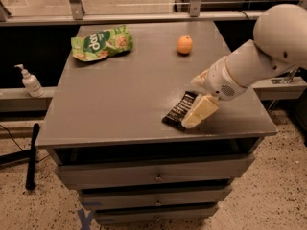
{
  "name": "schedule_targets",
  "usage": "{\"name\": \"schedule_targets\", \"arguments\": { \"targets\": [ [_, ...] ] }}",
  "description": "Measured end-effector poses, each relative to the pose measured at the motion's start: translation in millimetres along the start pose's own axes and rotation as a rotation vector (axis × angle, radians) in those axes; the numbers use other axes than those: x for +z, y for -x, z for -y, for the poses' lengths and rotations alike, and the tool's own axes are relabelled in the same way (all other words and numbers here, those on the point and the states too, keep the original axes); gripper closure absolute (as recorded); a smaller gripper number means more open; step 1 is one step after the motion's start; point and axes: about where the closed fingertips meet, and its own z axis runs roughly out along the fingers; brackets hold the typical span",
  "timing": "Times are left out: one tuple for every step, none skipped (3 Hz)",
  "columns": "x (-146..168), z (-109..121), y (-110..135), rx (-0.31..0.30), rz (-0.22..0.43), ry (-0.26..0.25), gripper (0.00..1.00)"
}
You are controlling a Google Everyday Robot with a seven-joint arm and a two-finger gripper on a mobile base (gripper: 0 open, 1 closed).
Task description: Move rxbar chocolate near orange
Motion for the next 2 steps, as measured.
{"name": "schedule_targets", "arguments": {
  "targets": [
    [2.9, 1.0, -1.4, 0.015, 0.002, 0.008, 0.41],
    [2.3, 3.8, -1.0, 0.026, -0.003, 0.011, 0.65]
  ]
}}
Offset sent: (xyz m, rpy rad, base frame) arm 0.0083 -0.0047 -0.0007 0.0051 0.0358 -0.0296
